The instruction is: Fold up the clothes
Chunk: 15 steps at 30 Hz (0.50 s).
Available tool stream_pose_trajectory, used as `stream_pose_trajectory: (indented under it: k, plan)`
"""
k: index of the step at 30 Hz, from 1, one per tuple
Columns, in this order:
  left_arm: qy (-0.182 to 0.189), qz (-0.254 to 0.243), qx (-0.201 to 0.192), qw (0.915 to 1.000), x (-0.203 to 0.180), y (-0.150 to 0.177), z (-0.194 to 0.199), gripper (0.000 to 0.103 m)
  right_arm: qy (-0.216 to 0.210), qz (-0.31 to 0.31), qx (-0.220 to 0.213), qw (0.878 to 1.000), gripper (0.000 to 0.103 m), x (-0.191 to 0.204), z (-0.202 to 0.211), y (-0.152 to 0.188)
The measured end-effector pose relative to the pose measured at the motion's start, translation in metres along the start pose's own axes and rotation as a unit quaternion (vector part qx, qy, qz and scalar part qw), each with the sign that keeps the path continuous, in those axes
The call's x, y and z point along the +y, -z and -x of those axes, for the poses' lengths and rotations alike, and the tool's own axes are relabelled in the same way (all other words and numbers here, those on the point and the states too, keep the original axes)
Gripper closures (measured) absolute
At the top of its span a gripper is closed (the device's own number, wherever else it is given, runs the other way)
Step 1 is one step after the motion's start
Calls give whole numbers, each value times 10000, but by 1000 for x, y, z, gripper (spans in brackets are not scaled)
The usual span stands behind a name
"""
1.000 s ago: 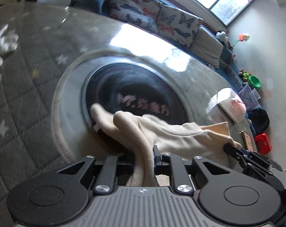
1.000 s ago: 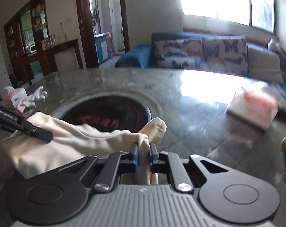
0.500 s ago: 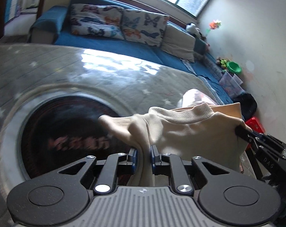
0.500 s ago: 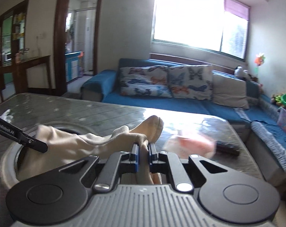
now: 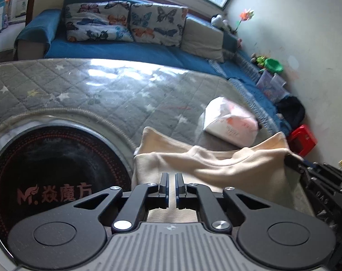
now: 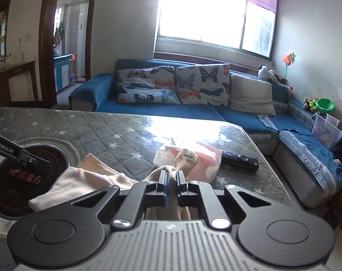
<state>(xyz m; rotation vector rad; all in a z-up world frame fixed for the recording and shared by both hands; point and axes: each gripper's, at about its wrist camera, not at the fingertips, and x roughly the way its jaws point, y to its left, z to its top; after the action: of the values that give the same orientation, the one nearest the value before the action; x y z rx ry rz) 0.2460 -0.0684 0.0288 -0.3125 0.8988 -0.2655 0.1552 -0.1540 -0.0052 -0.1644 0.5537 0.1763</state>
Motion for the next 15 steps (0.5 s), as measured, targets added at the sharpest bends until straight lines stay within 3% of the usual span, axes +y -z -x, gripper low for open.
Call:
stream_pose_trajectory:
  k: [2,4,12,15]
  plan:
    - [-94,29,31,9999,3,1,-6,83,27,-10,49,10000,96,-2,-4,3]
    - [-208,80,72,9997,8,2,-13,59,55,-20,99,9999,96,-4,-9,6]
    - [-303,349,264,9986,26,8,-34,58,123,-35,275,9995,84,-10,-24,18]
    - [-307,336,272,9986,26,9,-38,58,93,-5,313,9995,73,-7,-27,20]
